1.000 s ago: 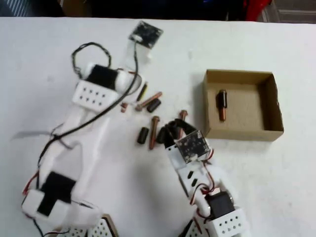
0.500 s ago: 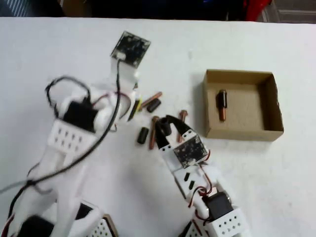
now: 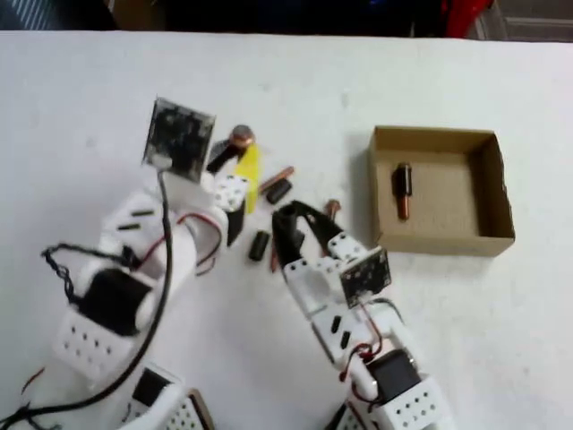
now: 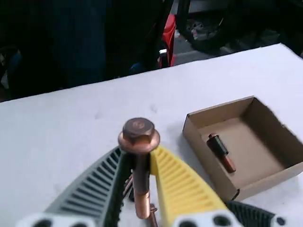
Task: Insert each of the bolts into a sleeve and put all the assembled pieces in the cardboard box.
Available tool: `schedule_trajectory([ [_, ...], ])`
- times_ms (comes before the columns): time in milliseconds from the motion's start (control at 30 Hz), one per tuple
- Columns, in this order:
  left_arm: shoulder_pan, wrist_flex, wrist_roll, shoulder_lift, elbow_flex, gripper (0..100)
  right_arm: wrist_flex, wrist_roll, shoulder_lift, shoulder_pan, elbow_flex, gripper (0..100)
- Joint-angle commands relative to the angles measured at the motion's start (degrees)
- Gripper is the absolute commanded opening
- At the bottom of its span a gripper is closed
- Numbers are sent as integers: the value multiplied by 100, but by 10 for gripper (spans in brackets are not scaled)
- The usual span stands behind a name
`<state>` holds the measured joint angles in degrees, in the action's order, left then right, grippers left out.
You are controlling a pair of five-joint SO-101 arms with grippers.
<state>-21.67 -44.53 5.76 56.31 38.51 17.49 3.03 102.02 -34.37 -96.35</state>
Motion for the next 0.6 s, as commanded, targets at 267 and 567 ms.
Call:
schedule_trajectory([
  [267,-611,1266,141,1358,1160,23,-163,35,92,-92,-53,16],
  [567,-620,1442,158,1859,1846,23,-163,422,92,-119,-53,16],
])
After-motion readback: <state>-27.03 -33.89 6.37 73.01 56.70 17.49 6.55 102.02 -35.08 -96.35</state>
